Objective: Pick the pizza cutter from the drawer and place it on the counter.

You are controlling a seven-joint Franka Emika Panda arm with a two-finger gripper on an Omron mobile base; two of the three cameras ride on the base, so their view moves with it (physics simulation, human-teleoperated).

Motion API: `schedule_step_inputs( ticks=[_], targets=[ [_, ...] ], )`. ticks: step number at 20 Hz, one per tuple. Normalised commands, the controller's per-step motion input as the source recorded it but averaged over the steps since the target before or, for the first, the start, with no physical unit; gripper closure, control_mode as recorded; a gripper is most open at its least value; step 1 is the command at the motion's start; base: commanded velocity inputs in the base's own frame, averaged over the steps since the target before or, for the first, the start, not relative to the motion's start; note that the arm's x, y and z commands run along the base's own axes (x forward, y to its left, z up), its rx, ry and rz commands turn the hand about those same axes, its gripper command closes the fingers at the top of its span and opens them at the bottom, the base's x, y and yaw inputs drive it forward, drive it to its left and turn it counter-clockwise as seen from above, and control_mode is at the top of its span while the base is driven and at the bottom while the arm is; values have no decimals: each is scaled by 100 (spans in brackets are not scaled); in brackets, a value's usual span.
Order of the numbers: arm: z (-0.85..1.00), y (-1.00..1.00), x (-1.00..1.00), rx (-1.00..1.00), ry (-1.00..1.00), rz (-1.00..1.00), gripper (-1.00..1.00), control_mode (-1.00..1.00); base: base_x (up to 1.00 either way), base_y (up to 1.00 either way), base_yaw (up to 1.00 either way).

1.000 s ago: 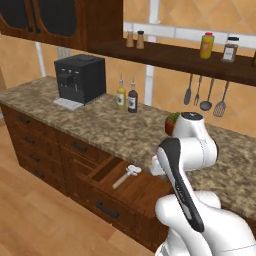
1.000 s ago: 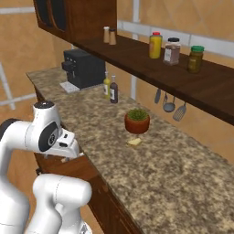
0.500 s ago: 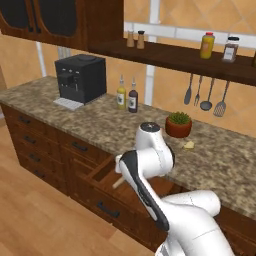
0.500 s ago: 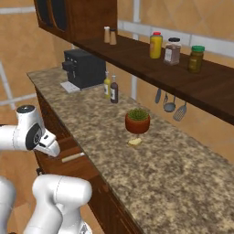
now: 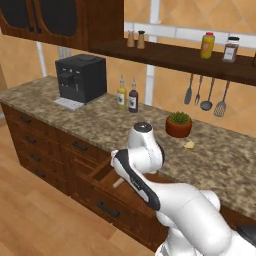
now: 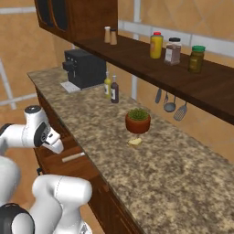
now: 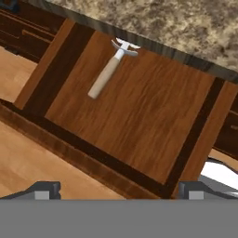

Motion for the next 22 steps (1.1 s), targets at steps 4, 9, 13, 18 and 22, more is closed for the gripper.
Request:
schedule_step_inputs(
  ticks=[4,9,13,18,22],
  targets=[
    [-34,0,29,4,0,0,-100,-100,0,0,0],
    [-42,7,2,1,0,0,-100,-100,0,0,0],
    [-46,21,0,0,0,0,-100,-100,0,0,0],
    [-26,24,-7,2,1,0,-100,-100,0,0,0],
    [-19,44,-47,3,10,0,-100,-100,0,0,0]
  ],
)
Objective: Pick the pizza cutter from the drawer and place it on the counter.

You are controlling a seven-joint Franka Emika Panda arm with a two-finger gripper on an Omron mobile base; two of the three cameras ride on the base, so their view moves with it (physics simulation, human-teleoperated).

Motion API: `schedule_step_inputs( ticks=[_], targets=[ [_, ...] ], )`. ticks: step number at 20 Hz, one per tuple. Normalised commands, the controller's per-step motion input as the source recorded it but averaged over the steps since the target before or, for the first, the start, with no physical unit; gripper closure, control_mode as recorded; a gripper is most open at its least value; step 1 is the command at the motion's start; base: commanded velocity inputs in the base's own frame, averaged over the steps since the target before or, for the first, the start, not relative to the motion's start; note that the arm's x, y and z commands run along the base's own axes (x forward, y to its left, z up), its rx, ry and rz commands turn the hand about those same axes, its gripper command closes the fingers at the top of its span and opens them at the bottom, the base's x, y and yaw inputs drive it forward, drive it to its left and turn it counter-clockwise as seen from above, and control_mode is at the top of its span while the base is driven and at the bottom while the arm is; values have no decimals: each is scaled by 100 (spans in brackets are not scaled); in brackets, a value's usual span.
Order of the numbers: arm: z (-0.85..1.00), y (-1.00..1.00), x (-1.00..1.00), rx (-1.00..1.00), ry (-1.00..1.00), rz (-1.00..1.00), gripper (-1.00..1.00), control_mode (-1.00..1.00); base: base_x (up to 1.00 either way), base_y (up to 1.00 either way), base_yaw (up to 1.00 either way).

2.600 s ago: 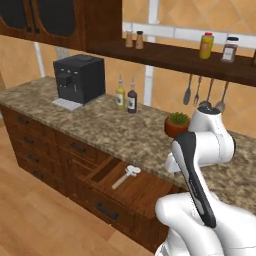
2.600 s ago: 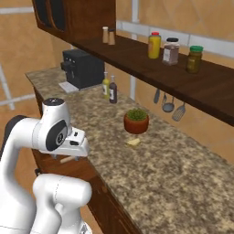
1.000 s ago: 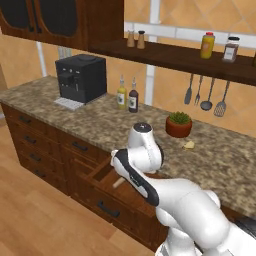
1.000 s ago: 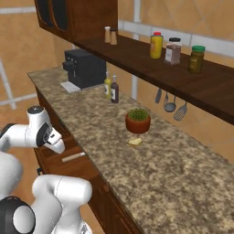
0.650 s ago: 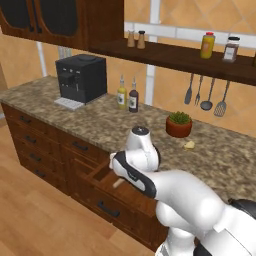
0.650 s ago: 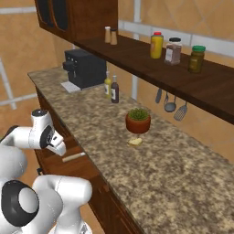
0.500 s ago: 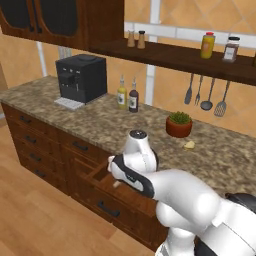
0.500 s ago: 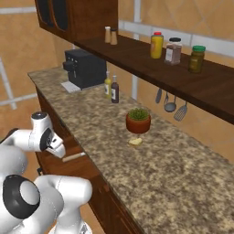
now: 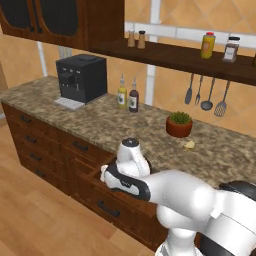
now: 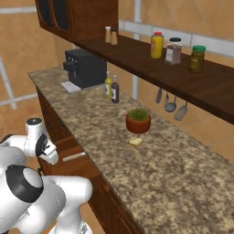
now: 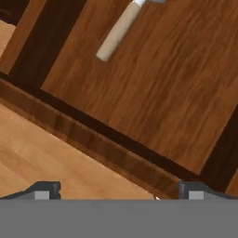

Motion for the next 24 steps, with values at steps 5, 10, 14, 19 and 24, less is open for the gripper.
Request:
schedule_step_inputs(
  ticks=[5,10,14,19,24],
  targets=[
    [-12,69,-95,4,15,0,-100,-100,0,0,0],
    [4,68,-54,4,1,0,-100,-100,0,0,0],
    [48,-3,61,7,-26,0,-100,-100,0,0,0],
    [47,-43,95,0,-7,0,-100,-100,0,0,0],
    [-12,-31,99,-1,1,-1,-100,-100,0,0,0]
  ],
)
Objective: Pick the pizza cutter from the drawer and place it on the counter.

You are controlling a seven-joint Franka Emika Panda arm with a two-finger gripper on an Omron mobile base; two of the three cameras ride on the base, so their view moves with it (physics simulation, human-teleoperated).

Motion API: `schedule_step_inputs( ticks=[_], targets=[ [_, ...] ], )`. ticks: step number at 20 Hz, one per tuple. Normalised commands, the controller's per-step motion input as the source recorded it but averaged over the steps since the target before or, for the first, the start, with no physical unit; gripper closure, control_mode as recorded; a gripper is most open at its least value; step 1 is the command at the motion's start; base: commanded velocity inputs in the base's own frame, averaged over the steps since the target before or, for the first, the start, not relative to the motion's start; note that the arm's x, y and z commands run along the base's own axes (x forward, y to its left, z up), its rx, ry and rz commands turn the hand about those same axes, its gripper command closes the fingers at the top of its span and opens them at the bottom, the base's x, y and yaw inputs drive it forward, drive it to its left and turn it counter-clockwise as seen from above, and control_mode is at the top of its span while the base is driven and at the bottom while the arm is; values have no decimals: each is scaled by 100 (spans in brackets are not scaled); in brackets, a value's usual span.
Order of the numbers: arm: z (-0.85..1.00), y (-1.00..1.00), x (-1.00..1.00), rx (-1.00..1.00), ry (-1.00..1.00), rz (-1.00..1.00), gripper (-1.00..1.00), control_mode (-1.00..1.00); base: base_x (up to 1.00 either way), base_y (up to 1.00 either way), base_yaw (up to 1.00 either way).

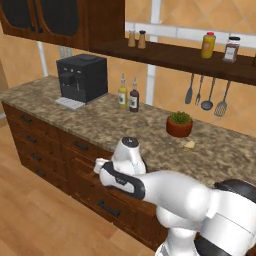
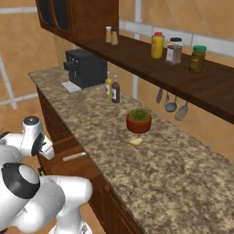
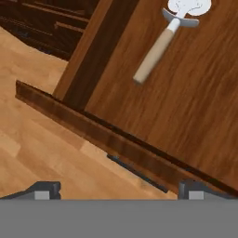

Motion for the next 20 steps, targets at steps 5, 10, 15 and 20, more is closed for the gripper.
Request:
schedule_step_inputs(
  ticks=[5,10,15,20],
  targets=[
    [-85,23,64,-10,8,-2,-100,-100,0,0,0],
    [-67,84,-48,-1,23,1,-100,-100,0,0,0],
    [-3,100,-93,0,13,7,-100,-100,0,0,0],
    [47,62,-63,0,-14,2,-100,-100,0,0,0]
  ],
)
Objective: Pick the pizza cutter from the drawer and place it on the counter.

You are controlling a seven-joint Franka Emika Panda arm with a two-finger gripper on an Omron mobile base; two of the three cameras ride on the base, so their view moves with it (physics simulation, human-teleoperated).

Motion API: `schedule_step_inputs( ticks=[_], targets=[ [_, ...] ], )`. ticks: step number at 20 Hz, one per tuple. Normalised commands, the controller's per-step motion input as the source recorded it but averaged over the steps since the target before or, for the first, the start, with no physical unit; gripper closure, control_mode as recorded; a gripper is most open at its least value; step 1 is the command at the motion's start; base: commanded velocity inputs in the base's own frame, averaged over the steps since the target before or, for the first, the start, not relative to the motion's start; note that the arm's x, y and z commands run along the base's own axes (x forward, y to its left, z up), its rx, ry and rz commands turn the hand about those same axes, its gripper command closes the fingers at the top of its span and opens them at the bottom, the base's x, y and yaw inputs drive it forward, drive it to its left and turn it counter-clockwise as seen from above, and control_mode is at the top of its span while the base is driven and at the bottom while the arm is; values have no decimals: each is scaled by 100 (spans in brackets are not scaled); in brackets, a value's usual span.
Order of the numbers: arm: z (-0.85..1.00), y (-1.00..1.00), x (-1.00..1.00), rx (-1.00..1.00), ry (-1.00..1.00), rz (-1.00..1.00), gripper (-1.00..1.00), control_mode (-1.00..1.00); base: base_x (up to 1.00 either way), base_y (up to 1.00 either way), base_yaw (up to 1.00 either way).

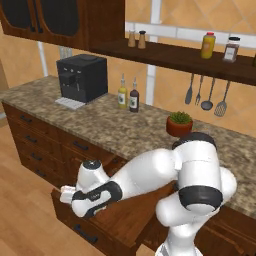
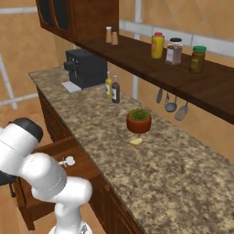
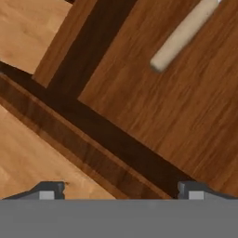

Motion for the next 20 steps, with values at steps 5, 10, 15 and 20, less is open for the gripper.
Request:
schedule_step_inputs(
  ticks=[5,10,15,20],
  targets=[
    [100,-50,3,0,-36,-1,-100,-100,0,0,0],
    [43,-85,2,0,-16,0,-100,-100,0,0,0],
    [15,-59,40,2,12,-5,-100,-100,0,0,0],
    [4,-9,25,1,27,0,-100,-100,0,0,0]
  ],
)
